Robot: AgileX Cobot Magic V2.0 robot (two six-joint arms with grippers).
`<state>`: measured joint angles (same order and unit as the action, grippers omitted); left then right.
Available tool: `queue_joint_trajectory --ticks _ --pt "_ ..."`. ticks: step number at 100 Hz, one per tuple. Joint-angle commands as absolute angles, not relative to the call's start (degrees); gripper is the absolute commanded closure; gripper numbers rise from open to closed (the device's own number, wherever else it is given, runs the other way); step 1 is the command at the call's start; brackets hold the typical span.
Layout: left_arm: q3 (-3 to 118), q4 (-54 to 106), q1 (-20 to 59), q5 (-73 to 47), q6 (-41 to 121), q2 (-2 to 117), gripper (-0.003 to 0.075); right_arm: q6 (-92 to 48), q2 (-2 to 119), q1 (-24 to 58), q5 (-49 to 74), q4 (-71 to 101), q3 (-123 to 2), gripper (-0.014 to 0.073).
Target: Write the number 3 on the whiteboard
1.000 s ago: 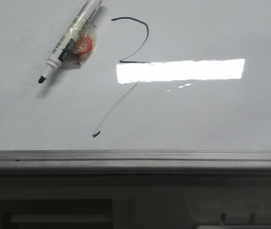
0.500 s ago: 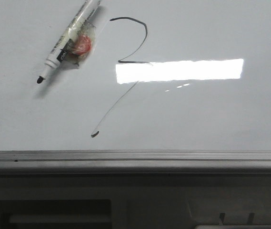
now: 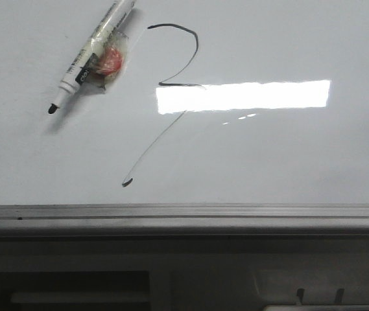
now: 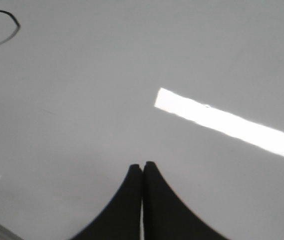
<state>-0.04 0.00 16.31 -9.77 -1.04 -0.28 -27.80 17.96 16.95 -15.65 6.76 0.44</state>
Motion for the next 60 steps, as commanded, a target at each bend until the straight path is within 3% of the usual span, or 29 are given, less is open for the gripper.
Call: queue_joint_trajectory --ticks 1,17,60 --pt "-0.7 0.4 16.2 -5.4 -1.6 -0.2 0.0741 -21.1 18.3 12.8 -19.4 0.0 2.1 0.0657" --pt "-0.7 0.4 16.2 -5.4 -1.6 -0.2 0.0741 -3.9 17.8 4.9 -15.4 -10.3 2.1 0.0657" --pt "-0.7 0.4 16.2 -5.4 -1.6 -0.2 0.0741 -3.9 -1.4 4.0 11.8 -10.3 2.1 0.0656"
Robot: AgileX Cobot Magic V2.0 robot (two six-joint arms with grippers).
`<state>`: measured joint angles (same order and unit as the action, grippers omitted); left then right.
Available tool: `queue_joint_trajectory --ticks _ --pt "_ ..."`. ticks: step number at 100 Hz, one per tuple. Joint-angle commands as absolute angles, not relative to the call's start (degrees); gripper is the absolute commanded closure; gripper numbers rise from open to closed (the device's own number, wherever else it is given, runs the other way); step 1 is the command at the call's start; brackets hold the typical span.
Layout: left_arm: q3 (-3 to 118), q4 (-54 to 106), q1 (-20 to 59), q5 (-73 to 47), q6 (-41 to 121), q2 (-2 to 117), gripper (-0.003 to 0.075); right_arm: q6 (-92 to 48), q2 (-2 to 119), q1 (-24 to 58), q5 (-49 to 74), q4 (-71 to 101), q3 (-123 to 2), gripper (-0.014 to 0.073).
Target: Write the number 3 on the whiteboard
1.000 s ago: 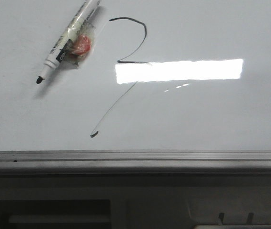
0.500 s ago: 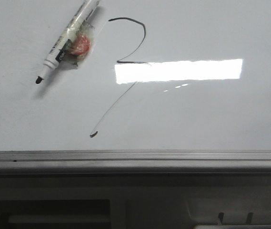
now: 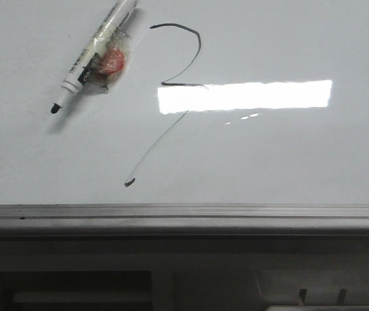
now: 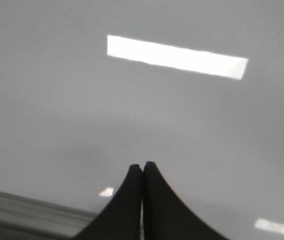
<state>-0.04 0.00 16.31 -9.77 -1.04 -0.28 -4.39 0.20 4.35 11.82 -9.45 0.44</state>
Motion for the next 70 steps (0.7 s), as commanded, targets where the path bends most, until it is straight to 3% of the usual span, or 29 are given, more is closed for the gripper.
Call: queue_joint_trajectory --ticks 1,16,70 --pt "-0.7 0.4 16.2 -5.4 -1.6 -0.2 0.0741 -3.9 -1.2 4.0 12.0 -10.3 2.1 0.0656" --pt "-0.7 0.4 16.2 -5.4 -1.6 -0.2 0.0741 -3.9 -1.2 4.0 18.5 -10.3 2.1 0.0656" --pt "-0.7 0.4 16.2 -5.4 -1.6 -0.2 0.0741 -3.9 -1.4 4.0 18.2 -10.3 2.1 0.0656"
